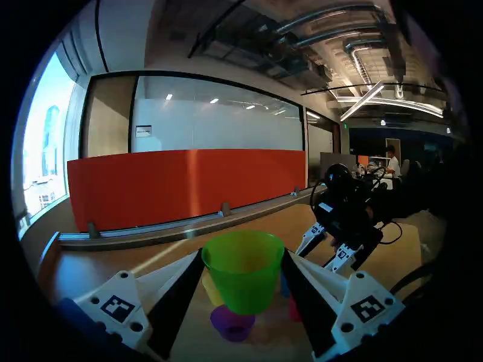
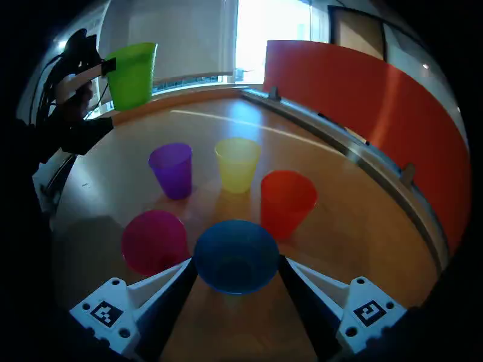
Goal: Pour water
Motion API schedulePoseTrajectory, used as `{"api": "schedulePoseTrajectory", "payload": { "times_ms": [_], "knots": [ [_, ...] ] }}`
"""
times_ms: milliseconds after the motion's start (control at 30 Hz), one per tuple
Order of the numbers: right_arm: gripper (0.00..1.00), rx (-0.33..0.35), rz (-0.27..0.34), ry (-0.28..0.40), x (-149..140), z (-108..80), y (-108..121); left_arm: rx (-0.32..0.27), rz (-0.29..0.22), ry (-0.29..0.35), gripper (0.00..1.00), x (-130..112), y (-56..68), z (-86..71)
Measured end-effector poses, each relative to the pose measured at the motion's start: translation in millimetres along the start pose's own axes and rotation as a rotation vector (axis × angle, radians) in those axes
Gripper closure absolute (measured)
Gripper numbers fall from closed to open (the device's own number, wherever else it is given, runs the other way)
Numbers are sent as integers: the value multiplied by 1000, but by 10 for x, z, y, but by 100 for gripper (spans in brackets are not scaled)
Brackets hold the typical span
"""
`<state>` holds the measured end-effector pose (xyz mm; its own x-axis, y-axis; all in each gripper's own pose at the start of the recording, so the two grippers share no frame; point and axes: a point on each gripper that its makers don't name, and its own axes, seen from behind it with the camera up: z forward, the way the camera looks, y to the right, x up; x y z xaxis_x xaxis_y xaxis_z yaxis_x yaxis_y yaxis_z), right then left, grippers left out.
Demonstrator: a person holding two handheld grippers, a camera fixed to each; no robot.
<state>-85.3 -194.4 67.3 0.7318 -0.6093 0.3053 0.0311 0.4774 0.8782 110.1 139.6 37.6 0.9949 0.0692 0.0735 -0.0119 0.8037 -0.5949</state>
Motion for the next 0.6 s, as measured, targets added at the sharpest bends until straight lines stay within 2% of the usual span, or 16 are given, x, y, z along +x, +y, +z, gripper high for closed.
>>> {"api": "schedulePoseTrajectory", "payload": {
  "times_ms": [433, 600],
  "knots": [
    [0, 4, 18, 13, 25, 111, -8, 7, -9, -5, 11, -66, -10, -66],
    [7, 12, 29, 17, 14, 115, -33, 5, -8, -5, 11, -66, 10, -81]
  ]
}}
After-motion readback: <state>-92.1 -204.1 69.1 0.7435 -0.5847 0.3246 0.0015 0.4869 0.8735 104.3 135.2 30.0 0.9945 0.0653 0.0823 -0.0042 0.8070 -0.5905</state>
